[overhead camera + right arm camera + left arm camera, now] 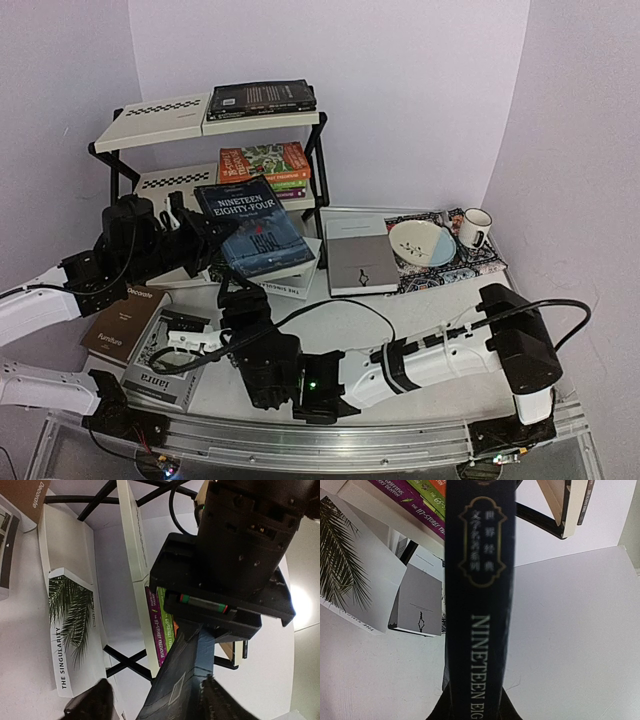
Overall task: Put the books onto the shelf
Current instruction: Pass from the left arm to the right
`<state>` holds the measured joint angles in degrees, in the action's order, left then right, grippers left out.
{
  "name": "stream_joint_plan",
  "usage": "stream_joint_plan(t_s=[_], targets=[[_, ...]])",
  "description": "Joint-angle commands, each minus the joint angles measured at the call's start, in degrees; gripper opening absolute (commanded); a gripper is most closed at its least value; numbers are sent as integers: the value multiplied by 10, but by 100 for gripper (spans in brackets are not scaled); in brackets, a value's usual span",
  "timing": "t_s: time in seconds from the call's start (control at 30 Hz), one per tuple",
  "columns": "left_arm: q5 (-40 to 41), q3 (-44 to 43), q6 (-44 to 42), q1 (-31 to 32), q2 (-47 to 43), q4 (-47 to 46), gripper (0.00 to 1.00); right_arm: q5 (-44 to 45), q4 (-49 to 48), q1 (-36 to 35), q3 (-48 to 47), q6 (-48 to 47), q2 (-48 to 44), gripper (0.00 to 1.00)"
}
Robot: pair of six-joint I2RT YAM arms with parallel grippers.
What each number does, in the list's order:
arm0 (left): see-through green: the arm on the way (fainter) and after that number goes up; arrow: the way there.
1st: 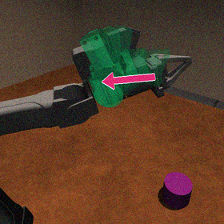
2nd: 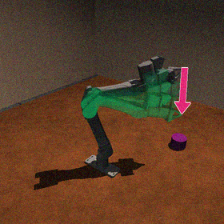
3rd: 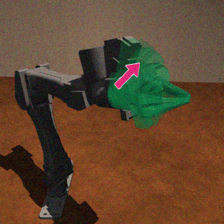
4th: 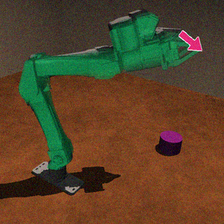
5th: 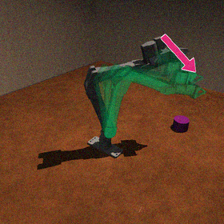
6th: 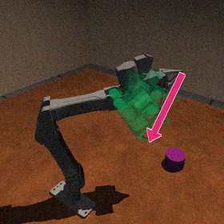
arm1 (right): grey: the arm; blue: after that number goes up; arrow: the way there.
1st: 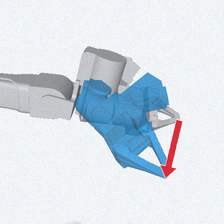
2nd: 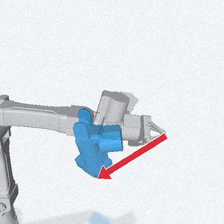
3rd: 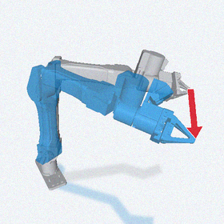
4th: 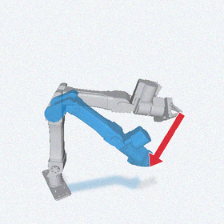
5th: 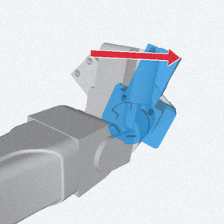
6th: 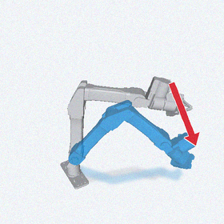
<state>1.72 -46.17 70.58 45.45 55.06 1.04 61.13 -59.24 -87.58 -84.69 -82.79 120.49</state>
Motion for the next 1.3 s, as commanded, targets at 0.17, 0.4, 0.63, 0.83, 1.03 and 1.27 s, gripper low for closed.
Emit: stream_joint_plan(t_s=[0.17, 0.4, 0.63, 0.83, 1.03, 1.27], targets=[[16, -37, -1, 3, -37, -74, 14, 3, -90, -9, 47, -24, -51, 74], [17, -37, -1, 3, -38, -71, 15, -6, -90, -9, 60, -29, -71, 75], [20, -35, -2, 3, -41, -68, 16, -21, -91, -9, 68, -33, -102, 76], [20, -35, 0, 3, -44, -66, 17, -28, -85, 6, 59, -25, -106, 76], [21, -33, 4, 3, -45, -64, 18, -41, -15, 42, 33, 32, -103, 76], [20, -31, 8, 3, -45, -64, 19, -56, 2, 61, 5, 46, -91, 46]])
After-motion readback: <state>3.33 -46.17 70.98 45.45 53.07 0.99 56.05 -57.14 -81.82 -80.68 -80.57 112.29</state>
